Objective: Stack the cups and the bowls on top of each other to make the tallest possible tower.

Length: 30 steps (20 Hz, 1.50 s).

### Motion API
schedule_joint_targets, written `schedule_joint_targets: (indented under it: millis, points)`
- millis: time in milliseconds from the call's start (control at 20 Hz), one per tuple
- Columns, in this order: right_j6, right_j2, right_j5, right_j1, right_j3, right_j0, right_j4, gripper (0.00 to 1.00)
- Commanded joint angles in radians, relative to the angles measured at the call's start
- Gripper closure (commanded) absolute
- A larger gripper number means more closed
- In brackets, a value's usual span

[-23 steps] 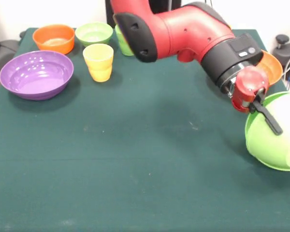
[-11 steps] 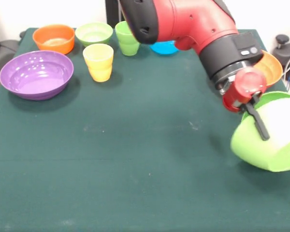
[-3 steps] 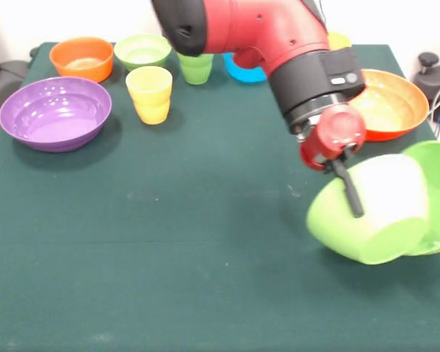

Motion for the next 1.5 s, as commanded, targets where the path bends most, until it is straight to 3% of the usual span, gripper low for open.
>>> schedule_joint_targets:
  millis: [50,350,700,950,1250,1500]
  points:
    - [-0.178,0.143,0.319,0.025,0.037,-0.070,-0.161,1.00]
    - [-0.111,0.257,0.288,0.017,0.074,-0.135,-0.233,1.00]
    - [-0.065,0.207,0.128,0.036,0.041,-0.095,-0.226,1.00]
    - [-0.057,0.200,-0.020,0.067,0.011,-0.090,-0.274,1.00]
    - [-0.047,0.175,-0.037,0.081,-0.009,-0.083,-0.318,1.00]
    - [-0.027,0.171,-0.112,0.099,-0.032,-0.093,-0.341,1.00]
